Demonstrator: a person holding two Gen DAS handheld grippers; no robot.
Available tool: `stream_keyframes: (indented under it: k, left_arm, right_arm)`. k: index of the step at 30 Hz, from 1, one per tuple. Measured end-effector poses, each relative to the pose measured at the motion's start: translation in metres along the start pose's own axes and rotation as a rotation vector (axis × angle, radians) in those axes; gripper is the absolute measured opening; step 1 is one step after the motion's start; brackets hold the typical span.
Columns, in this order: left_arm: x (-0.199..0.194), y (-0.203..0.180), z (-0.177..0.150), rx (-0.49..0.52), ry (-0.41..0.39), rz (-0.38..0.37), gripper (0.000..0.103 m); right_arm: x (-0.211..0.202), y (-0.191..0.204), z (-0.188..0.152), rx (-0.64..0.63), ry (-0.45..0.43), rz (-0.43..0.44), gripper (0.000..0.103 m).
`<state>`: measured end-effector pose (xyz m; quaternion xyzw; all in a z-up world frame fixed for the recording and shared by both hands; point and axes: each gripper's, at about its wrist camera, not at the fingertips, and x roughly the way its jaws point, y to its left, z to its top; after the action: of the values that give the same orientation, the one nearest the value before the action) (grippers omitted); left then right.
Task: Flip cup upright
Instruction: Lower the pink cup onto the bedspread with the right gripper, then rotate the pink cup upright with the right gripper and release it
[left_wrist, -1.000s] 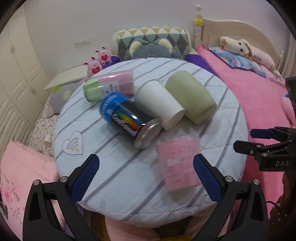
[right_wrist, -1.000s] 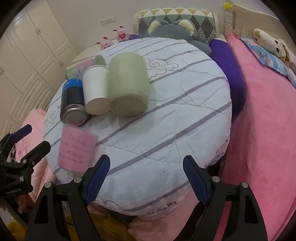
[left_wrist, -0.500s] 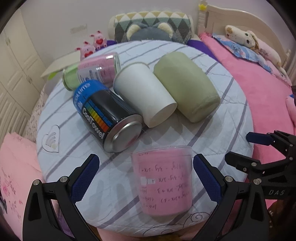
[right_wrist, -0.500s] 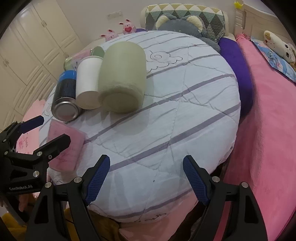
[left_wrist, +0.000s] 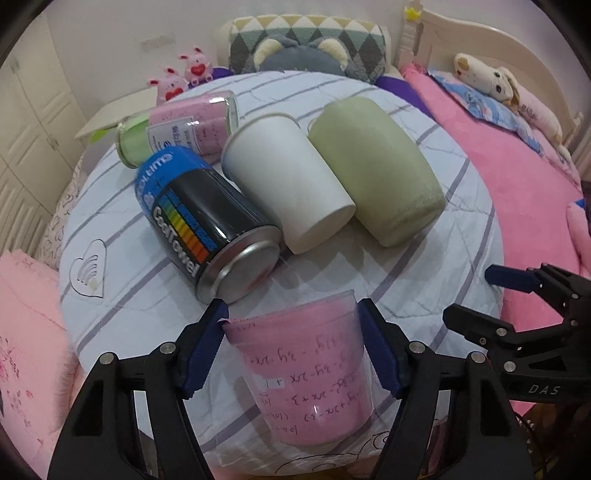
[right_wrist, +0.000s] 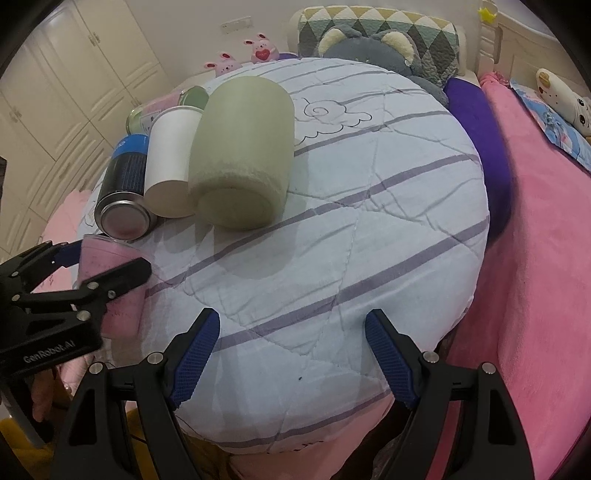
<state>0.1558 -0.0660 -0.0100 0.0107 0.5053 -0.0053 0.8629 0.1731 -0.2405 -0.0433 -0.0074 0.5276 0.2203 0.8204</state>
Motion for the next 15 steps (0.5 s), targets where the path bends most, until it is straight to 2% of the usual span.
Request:
stream_keyframes:
  k: [9,15]
  left_arm:
    - [-0.024,0.001,0.008,0.018,-0.081,0.006,0.073]
    - [-0.020,-0.003,0.005,0.047,-0.071,0.016,0.074]
  right_arm:
    - [-0.003,0.005,0.001,-0.002,0.004,-0.018,0.082]
    - [-0.003,0.008,-0.002,-0.013,0.013,-0.032,0.082]
